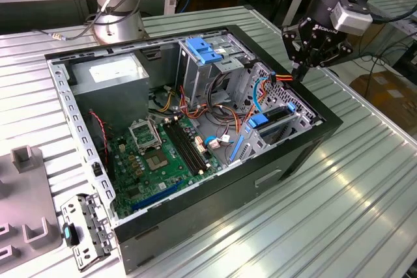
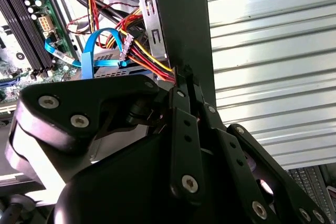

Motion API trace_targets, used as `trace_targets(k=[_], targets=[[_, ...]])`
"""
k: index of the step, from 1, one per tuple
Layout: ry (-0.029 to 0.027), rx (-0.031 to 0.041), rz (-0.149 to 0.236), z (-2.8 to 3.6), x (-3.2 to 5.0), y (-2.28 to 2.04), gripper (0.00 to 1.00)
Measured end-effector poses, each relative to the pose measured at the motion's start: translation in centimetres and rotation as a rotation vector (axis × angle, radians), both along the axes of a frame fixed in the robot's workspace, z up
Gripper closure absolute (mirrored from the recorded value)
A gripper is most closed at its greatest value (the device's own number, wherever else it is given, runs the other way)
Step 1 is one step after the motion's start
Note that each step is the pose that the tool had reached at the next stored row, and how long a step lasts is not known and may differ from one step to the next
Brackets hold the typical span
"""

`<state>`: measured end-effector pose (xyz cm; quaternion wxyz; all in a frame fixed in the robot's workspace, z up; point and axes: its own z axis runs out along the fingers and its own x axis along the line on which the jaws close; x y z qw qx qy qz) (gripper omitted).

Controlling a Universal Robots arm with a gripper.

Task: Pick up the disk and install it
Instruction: 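Insert the first disk wire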

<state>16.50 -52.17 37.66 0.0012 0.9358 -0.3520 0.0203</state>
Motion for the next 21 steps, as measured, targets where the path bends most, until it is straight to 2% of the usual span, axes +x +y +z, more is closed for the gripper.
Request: trace_targets(k=[10, 11, 12, 16, 18, 21], targets=[[0.0000, 0.0000, 0.000, 0.00, 0.00, 0.00, 0.83], [0.0000, 0.0000, 0.000, 0.00, -0.70, 0.00, 0.83], [0.0000, 0.0001, -0.034, 0.00, -0.76, -0.01, 0.83], [-0.0001, -0.0001, -0.113, 0.00, -0.77, 0.00, 0.83], [0.0000, -0.0001, -0.136, 0.00, -1.00, 0.01, 0.83], [0.0000, -0.0001, -0.147, 0.00, -1.66, 0.00, 0.83]])
